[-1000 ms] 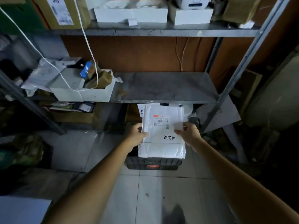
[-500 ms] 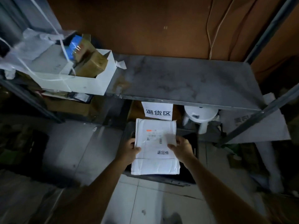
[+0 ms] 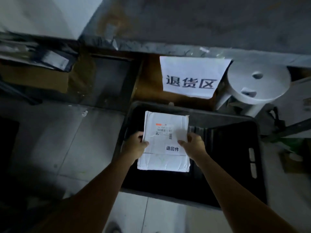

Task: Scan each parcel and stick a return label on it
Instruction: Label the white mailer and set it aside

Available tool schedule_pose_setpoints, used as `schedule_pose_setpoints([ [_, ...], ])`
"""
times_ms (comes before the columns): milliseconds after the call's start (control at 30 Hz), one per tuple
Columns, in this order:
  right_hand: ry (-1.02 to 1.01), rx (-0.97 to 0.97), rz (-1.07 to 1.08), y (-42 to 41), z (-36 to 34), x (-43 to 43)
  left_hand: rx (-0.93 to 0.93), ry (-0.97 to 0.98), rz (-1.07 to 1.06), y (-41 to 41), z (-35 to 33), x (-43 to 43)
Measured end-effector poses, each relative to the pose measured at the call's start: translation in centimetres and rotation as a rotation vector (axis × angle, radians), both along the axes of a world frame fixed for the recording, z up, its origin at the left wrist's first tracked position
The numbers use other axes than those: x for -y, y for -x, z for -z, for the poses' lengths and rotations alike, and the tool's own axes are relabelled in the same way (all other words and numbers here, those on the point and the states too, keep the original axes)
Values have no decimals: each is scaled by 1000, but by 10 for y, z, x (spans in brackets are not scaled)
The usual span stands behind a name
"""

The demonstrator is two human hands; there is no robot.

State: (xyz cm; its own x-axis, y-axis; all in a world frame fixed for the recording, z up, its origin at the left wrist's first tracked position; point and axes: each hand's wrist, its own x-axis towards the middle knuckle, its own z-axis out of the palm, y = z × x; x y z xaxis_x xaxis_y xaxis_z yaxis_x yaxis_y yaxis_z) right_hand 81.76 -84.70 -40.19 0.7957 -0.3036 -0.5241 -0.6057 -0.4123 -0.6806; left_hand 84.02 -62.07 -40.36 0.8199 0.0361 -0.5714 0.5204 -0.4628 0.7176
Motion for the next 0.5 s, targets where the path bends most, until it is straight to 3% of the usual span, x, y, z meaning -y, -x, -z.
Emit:
schedule_pose_setpoints([
  [233, -8, -11, -32, -29, 96, -14, -38, -42, -49, -16, 108, -11],
  [500, 12, -56, -42, -36, 139, -2, -28, -16, -44, -23, 149, 5],
])
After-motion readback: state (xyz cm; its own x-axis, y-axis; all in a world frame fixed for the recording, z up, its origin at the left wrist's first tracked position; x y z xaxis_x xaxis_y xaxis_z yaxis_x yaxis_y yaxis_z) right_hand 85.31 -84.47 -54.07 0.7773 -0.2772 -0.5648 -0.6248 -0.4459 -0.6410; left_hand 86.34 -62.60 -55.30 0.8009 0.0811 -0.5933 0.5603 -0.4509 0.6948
